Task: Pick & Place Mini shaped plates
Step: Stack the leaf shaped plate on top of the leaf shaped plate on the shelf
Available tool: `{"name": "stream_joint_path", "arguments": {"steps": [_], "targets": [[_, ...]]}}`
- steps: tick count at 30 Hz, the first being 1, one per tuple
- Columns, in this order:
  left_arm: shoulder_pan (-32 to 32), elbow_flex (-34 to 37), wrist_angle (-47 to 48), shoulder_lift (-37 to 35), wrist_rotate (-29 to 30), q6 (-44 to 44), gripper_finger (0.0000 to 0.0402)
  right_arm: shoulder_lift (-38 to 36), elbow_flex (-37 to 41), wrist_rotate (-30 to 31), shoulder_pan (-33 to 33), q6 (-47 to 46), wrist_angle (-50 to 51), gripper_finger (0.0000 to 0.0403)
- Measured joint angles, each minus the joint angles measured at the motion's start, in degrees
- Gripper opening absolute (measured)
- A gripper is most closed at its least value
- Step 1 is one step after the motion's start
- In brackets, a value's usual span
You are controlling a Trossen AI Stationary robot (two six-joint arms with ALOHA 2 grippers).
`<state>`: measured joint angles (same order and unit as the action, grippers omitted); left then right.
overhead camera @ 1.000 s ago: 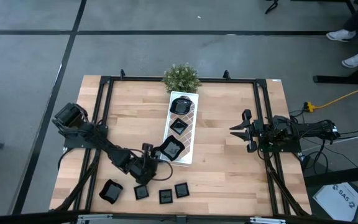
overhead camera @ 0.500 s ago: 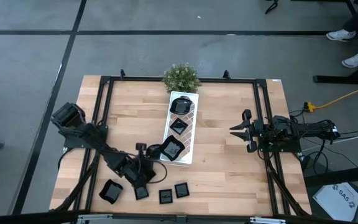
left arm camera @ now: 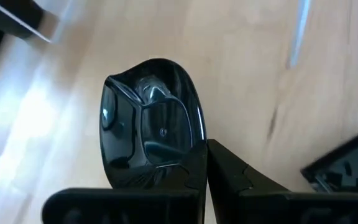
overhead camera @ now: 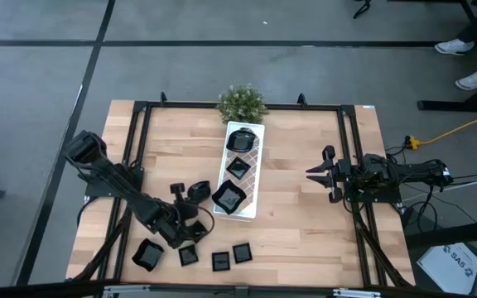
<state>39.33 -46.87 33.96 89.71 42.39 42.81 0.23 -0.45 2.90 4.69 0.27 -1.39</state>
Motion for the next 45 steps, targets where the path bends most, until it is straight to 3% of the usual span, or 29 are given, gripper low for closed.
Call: {"name": "stream_joint_path", "arguments": {"steps": [9,26,34,45], "targets": [[0.0,0.0,2.3,-9.0,9.5,-0.7,0.0002,0.0,0.0,0.0,0.0,0.0,0.0,0.0085],[-2.2,0.0,1.7,-23.3,24.0,-16.3,0.0002,0.0,0.0,0.0,0.0,0.0,0.0,0.0085],[-9.0,0.0,-7.2,-24.4,22.6,-31.7,0.0002,0.0,0.0,0.0,0.0,0.0,0.0,0.0085],[-22.9,0.0,-24.7,-24.4,8.7,-54.9,0.0002,0.0,0.0,0.0,0.0,0.0,0.0,0.0085]]}}
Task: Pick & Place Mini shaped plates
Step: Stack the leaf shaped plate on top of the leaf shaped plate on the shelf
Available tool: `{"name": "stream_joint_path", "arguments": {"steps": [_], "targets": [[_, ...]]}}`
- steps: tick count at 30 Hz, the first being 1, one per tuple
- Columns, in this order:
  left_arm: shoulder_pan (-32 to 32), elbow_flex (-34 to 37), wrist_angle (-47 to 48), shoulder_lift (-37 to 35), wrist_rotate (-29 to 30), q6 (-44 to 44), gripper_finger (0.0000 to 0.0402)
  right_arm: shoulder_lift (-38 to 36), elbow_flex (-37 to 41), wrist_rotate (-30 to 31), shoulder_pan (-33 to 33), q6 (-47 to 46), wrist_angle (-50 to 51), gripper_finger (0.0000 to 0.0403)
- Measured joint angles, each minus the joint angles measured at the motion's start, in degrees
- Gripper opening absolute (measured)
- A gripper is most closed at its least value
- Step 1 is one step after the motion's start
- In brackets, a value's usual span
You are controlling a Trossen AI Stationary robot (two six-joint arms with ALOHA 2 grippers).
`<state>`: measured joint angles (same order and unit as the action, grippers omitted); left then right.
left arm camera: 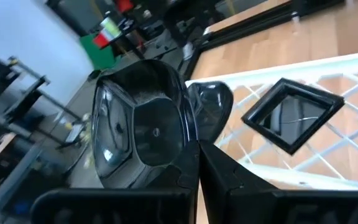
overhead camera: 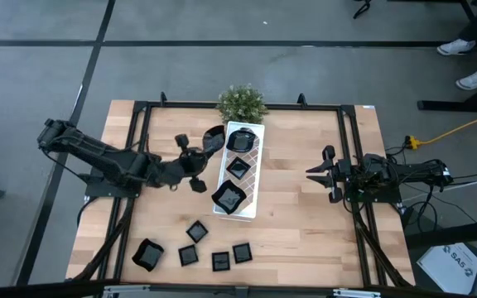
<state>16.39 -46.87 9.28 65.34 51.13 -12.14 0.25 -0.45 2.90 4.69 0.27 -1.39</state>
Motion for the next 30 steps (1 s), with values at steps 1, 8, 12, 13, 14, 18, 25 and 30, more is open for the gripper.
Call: {"name": "stream_joint_path", "arguments": {"steps": [1,8,12,13,14,18,25,30], "targets": [[-1.2,0.0,-1.1,0.0,-2.4,-1.7,0.0002,0.0,0.0,0.0,0.0,0.0,0.0,0.0085],[-8.5,0.0,-10.3,1.6,-20.0,-14.2,0.0002,0.0,0.0,0.0,0.0,0.0,0.0,0.0085],[-12.5,0.0,-12.9,3.1,-26.7,-18.2,0.0002,0.0,0.0,0.0,0.0,0.0,0.0,0.0085],[-13.5,0.0,-13.6,3.5,-28.2,-18.2,0.0002,0.0,0.0,0.0,0.0,0.0,0.0,0.0085],[-14.4,0.0,-14.2,4.0,-29.8,-17.9,0.0002,0.0,0.0,0.0,0.0,0.0,0.0,0.0085],[-17.6,0.0,-15.1,5.9,-34.0,-16.6,0.0002,0.0,0.0,0.0,0.0,0.0,0.0,0.0085],[-20.6,0.0,-15.6,9.2,-35.0,-12.2,0.0002,0.0,0.0,0.0,0.0,0.0,0.0,0.0085],[-21.1,0.0,-18.6,11.4,-35.0,-11.1,0.0004,0.0,0.0,0.0,0.0,0.0,0.0,0.0085]]}}
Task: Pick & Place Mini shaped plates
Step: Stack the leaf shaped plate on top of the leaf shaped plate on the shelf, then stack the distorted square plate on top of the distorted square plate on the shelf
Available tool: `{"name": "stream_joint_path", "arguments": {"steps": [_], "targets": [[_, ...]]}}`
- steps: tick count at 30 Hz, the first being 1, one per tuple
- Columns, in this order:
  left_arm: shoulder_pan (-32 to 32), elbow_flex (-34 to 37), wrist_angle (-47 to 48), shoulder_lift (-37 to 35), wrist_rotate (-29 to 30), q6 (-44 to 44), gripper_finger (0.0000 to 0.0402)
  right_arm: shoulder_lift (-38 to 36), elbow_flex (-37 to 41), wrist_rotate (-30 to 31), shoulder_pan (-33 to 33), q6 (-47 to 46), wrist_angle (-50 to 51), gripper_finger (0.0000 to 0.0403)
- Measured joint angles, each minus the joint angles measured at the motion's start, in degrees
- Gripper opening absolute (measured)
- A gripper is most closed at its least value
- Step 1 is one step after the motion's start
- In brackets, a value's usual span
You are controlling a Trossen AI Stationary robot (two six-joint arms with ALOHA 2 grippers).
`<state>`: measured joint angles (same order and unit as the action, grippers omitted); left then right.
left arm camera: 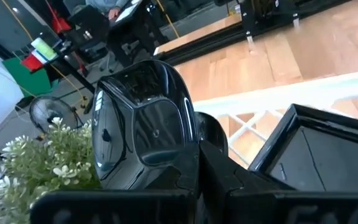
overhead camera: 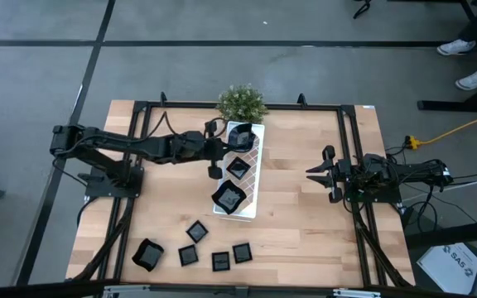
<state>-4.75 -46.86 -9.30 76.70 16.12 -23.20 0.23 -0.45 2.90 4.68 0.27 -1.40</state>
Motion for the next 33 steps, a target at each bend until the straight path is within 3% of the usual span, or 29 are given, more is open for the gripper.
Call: {"name": "stream_joint_path", "arguments": {"steps": [12,27,33], "targets": [[0.0,0.0,-0.8,1.1,0.2,0.0,0.0005,0.0,0.0,0.0,0.0,0.0,0.0,0.0085],[0.2,0.0,-0.8,1.1,0.9,2.3,0.0053,0.0,0.0,0.0,0.0,0.0,0.0,0.0085],[0.7,0.0,-0.8,0.9,1.1,3.1,0.0054,0.0,0.0,0.0,0.0,0.0,0.0,0.0085]]}}
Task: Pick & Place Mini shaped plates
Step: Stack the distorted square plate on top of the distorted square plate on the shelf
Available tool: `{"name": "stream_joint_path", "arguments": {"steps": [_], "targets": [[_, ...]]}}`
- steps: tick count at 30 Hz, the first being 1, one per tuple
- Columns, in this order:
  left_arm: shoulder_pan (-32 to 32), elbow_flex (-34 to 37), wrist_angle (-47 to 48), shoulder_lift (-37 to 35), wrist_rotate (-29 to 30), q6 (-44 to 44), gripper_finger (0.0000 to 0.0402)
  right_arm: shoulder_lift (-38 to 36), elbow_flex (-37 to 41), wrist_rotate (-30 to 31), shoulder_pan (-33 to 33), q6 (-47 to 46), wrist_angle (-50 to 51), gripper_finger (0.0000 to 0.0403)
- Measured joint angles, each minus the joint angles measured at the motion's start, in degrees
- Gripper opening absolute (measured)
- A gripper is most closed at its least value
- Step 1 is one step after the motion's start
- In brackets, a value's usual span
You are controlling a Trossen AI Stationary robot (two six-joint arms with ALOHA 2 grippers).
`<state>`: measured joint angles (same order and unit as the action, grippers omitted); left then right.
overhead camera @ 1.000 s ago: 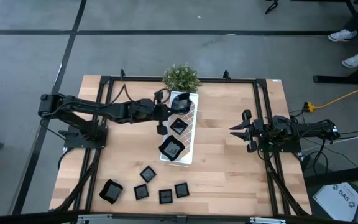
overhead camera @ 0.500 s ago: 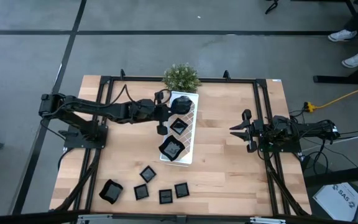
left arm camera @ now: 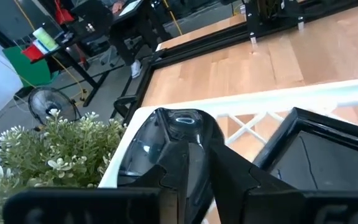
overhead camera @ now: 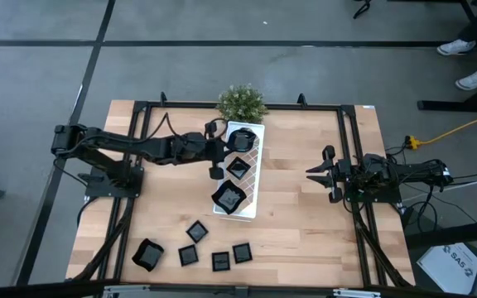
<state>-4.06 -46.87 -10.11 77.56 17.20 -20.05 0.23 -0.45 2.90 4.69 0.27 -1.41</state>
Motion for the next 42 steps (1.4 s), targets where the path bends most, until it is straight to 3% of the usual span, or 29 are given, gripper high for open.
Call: {"name": "stream_joint_path", "arguments": {"steps": [4,7,13,26,42], "targets": [[2.1,0.0,0.0,-1.0,1.2,0.0,0.0049,0.0,0.0,0.0,0.0,0.0,0.0,0.0085],[4.7,0.0,2.3,-3.0,5.3,0.0,0.0047,0.0,0.0,0.0,0.0,0.0,0.0,0.0085],[10.8,0.0,11.3,-8.6,10.9,4.9,0.0045,0.0,0.0,0.0,0.0,0.0,0.0,0.0085],[22.5,0.0,28.0,-12.7,11.2,24.1,0.0040,0.0,0.0,0.0,0.0,0.0,0.0,0.0085],[31.2,0.0,29.6,-12.4,11.2,33.4,0.0036,0.0,0.0,0.0,0.0,0.0,0.0,0.0085]]}}
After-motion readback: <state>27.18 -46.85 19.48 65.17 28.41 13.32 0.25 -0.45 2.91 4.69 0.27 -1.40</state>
